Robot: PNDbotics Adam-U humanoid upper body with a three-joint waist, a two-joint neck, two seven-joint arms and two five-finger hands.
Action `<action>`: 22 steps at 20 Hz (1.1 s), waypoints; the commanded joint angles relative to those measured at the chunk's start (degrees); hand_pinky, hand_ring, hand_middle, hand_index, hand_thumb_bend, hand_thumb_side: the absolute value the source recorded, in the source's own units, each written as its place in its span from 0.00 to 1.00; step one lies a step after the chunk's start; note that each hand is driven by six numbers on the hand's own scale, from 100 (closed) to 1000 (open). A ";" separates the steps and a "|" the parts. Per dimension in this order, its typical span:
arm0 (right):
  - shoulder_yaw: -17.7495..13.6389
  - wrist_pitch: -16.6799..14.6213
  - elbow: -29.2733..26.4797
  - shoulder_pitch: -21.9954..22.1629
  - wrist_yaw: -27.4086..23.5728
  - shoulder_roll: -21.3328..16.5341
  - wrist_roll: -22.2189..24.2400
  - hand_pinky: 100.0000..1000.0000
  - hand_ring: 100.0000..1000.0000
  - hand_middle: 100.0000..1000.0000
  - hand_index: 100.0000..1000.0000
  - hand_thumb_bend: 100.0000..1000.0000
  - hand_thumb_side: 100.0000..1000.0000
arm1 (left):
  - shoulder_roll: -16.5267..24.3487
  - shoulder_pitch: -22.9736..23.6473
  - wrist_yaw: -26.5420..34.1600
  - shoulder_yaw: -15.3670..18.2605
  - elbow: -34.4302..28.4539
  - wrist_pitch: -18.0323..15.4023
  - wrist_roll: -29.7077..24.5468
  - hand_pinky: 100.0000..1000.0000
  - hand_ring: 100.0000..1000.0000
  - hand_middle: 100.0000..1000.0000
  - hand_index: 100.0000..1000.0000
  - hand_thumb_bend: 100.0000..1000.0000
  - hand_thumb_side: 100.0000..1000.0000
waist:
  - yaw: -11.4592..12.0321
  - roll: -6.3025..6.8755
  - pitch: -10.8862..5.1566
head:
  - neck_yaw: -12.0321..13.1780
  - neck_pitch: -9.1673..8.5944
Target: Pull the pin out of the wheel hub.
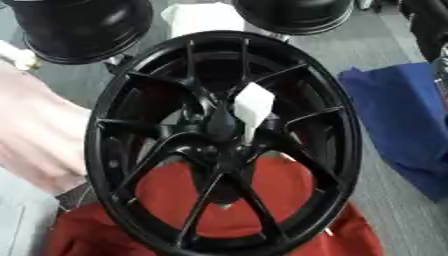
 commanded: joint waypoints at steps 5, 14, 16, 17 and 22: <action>-1.87 -0.32 -0.77 0.67 -0.33 -2.63 -1.28 0.95 0.81 0.65 0.65 0.00 0.62 | 4.25 11.47 -0.84 8.12 1.96 -0.38 7.49 0.59 0.47 0.29 0.36 0.46 0.00 | 0.86 -0.74 -1.28 | -1.96 -0.50; -2.14 -0.44 -0.85 0.83 -0.56 -2.35 -1.65 0.95 0.81 0.65 0.64 0.00 0.61 | 1.98 17.23 -6.83 9.21 4.48 0.38 11.13 0.72 0.73 0.71 0.75 0.75 0.58 | 1.00 -1.51 -1.46 | -3.32 -1.58; -2.12 -0.42 -0.83 0.70 -0.61 -2.24 -1.70 0.95 0.81 0.65 0.64 0.00 0.61 | 1.78 17.52 -6.34 9.40 4.29 0.17 11.53 0.71 0.72 0.70 0.75 0.73 0.59 | 1.06 -1.50 -1.46 | -3.40 -1.45; -2.05 -0.39 -0.84 0.62 -0.64 -2.17 -1.65 0.95 0.81 0.65 0.64 0.00 0.61 | 1.70 17.55 -6.01 9.48 4.05 0.05 11.89 0.71 0.71 0.68 0.73 0.72 0.59 | 1.09 -1.48 -1.47 | -3.44 -1.40; -1.77 -0.33 -0.96 0.14 -0.64 -1.97 -1.43 0.95 0.81 0.65 0.64 0.00 0.61 | 1.07 17.82 -3.12 10.56 0.94 0.02 17.68 0.67 0.64 0.58 0.66 0.60 0.59 | 1.27 -1.47 -1.45 | -3.95 -1.00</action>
